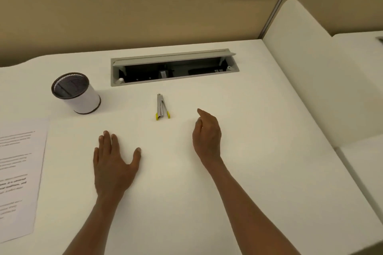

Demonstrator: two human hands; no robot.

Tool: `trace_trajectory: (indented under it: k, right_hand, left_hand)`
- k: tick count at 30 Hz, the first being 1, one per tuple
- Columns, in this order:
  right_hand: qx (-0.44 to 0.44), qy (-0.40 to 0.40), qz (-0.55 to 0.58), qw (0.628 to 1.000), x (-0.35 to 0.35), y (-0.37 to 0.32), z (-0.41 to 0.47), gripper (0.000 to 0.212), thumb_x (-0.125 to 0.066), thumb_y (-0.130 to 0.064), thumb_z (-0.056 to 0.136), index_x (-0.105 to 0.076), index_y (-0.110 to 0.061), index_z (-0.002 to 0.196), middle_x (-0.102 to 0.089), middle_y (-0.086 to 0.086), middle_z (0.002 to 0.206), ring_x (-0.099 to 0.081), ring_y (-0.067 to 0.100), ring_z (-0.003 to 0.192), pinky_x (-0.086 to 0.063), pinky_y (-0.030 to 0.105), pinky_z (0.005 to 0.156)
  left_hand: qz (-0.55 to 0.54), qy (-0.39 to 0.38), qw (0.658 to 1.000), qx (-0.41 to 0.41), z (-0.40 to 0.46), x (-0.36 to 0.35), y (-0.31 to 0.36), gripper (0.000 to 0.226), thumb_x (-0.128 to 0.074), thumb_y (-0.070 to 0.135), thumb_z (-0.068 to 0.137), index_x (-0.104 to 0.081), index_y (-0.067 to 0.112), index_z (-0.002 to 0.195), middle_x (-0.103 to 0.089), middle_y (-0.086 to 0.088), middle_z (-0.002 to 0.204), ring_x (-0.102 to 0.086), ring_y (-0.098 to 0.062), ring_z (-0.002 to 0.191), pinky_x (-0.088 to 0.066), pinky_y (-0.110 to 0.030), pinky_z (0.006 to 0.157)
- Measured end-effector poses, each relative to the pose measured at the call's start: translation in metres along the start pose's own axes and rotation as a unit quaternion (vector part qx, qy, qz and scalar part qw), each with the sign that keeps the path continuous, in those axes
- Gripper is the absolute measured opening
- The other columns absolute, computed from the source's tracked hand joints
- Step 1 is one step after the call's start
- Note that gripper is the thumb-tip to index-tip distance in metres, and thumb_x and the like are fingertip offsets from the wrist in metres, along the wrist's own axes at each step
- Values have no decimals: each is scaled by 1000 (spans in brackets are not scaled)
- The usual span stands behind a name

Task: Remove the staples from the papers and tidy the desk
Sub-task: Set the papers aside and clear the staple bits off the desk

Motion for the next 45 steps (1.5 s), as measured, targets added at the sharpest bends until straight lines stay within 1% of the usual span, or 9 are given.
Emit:
trace_trajectory:
  k: [6, 12, 20, 24, 27, 32, 38, 41, 45]
  right_hand:
    - [-100, -42, -154, 982, 45, 111, 4, 55, -39, -19, 99, -26, 3, 148, -31, 17, 155, -27, 28, 145, -21, 37, 120]
    - [-30, -195, -255, 947, 14, 117, 22, 73, -29, -41, 100, -3, 6, 150, -2, 23, 160, 0, 31, 149, -3, 44, 122]
    - [146, -321, -175, 919, -47, 45, -18, 69, -18, -43, 98, -3, -4, 153, 1, 11, 162, 3, 20, 150, -1, 40, 122]
    - [-15, -327, 65, 943, -32, 56, 11, 62, -35, -25, 97, -15, -20, 154, -16, 1, 161, -18, 11, 147, -12, 32, 122]
    - [-75, -304, 30, 949, -23, 82, 55, 64, -30, -25, 94, -11, -22, 155, -15, -2, 162, -19, 17, 147, -14, 38, 122]
    - [97, -395, -117, 906, -46, 62, 42, 69, -27, -27, 94, 1, -14, 155, -2, 4, 163, -3, 15, 150, 0, 33, 123]
    - [304, -408, -137, 850, -38, 22, -50, 78, -42, -24, 90, 1, -17, 155, 0, 2, 163, 5, 11, 150, 3, 31, 122]
    - [127, -422, 44, 896, -22, 28, -59, 71, -42, -11, 91, -12, -23, 155, -11, -11, 160, -4, -11, 143, -4, 16, 118]
    - [-234, -203, 392, 866, 11, 76, -31, 55, -45, 13, 91, -41, -8, 142, -48, 8, 146, -48, 10, 131, -37, 23, 110]
  left_hand:
    - [0, -1, 1000, 4, -1, 2, 1, 96, -35, 68, 86, -26, 2, 155, -11, -9, 169, -5, -19, 156, -7, -40, 126]
    - [-2, 5, 1000, 3, -1, 2, 0, 95, -37, 68, 87, -26, 3, 155, -12, -8, 168, -5, -18, 156, -8, -40, 126]
    - [-3, 4, 1000, 5, 0, 3, -1, 96, -36, 69, 87, -24, 4, 156, -10, -7, 169, -3, -15, 156, -6, -39, 127]
    - [-5, 6, 1000, 5, 0, 4, 1, 95, -37, 68, 87, -26, 3, 156, -11, -8, 169, -4, -17, 156, -7, -39, 126]
    - [-2, 6, 1000, 5, -1, 4, 0, 95, -37, 68, 87, -25, 4, 156, -11, -8, 169, -4, -18, 156, -7, -40, 127]
    - [-6, 7, 1000, 3, -1, 4, 1, 94, -38, 67, 88, -25, 4, 156, -10, -8, 169, -4, -17, 156, -7, -40, 127]
    - [-6, 12, 1000, -1, -1, 4, 2, 95, -38, 68, 88, -26, 3, 155, -12, -10, 168, -5, -19, 156, -8, -41, 126]
    - [-5, 12, 1000, -1, -1, 4, 1, 95, -37, 68, 88, -26, 2, 155, -12, -11, 168, -5, -20, 156, -8, -41, 126]
    - [-9, 13, 1000, -1, -1, 5, 1, 93, -40, 65, 88, -25, 3, 155, -12, -11, 168, -5, -20, 156, -8, -41, 126]
Point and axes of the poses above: each hand's wrist, its own z-axis towards the middle knuckle, its own x-axis out of the back of the hand, y = z × x, the point moved 9 cm from there along z, towards the middle knuckle
